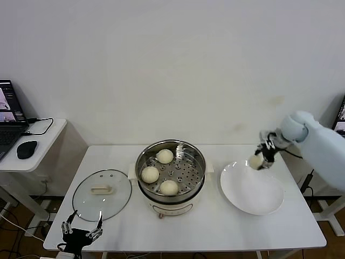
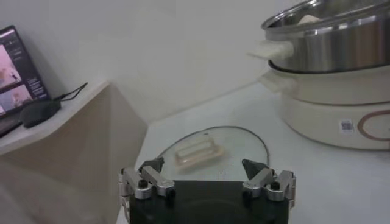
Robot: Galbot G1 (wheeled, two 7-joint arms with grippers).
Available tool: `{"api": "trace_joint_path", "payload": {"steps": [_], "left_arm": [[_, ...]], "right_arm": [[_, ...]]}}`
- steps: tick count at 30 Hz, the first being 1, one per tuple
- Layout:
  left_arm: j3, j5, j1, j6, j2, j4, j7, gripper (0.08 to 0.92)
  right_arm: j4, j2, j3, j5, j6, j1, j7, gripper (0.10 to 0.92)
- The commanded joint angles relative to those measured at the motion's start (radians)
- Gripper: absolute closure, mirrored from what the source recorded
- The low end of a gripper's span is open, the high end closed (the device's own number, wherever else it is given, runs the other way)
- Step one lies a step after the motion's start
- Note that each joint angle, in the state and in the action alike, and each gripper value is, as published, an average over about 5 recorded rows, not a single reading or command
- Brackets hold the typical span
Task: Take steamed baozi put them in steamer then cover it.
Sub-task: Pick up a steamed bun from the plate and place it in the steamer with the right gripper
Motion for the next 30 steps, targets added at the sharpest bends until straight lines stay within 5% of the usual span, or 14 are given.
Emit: {"api": "trace_joint_path", "payload": {"steps": [1, 13, 30], "left_arm": [[0.001, 0.002, -0.002, 0.000, -0.002, -0.011, -0.001, 0.177], [-0.007, -0.001, 0.002, 0.000, 0.004, -0.027, -0.001, 0.177], [-0.021, -0.022, 0.002, 0.000, -0.002, -0.058, -0.004, 0.177]], "right_arm": [[0.169, 0.085, -0.268, 0.319, -0.140, 0.317, 0.005, 0.389], [0.105, 0.300, -0.393, 0.534, -0.224, 0.449, 0.005, 0.389], [0.041, 0.411, -0.477, 0.382, -0.235, 0.286, 0.068, 0.389]]}}
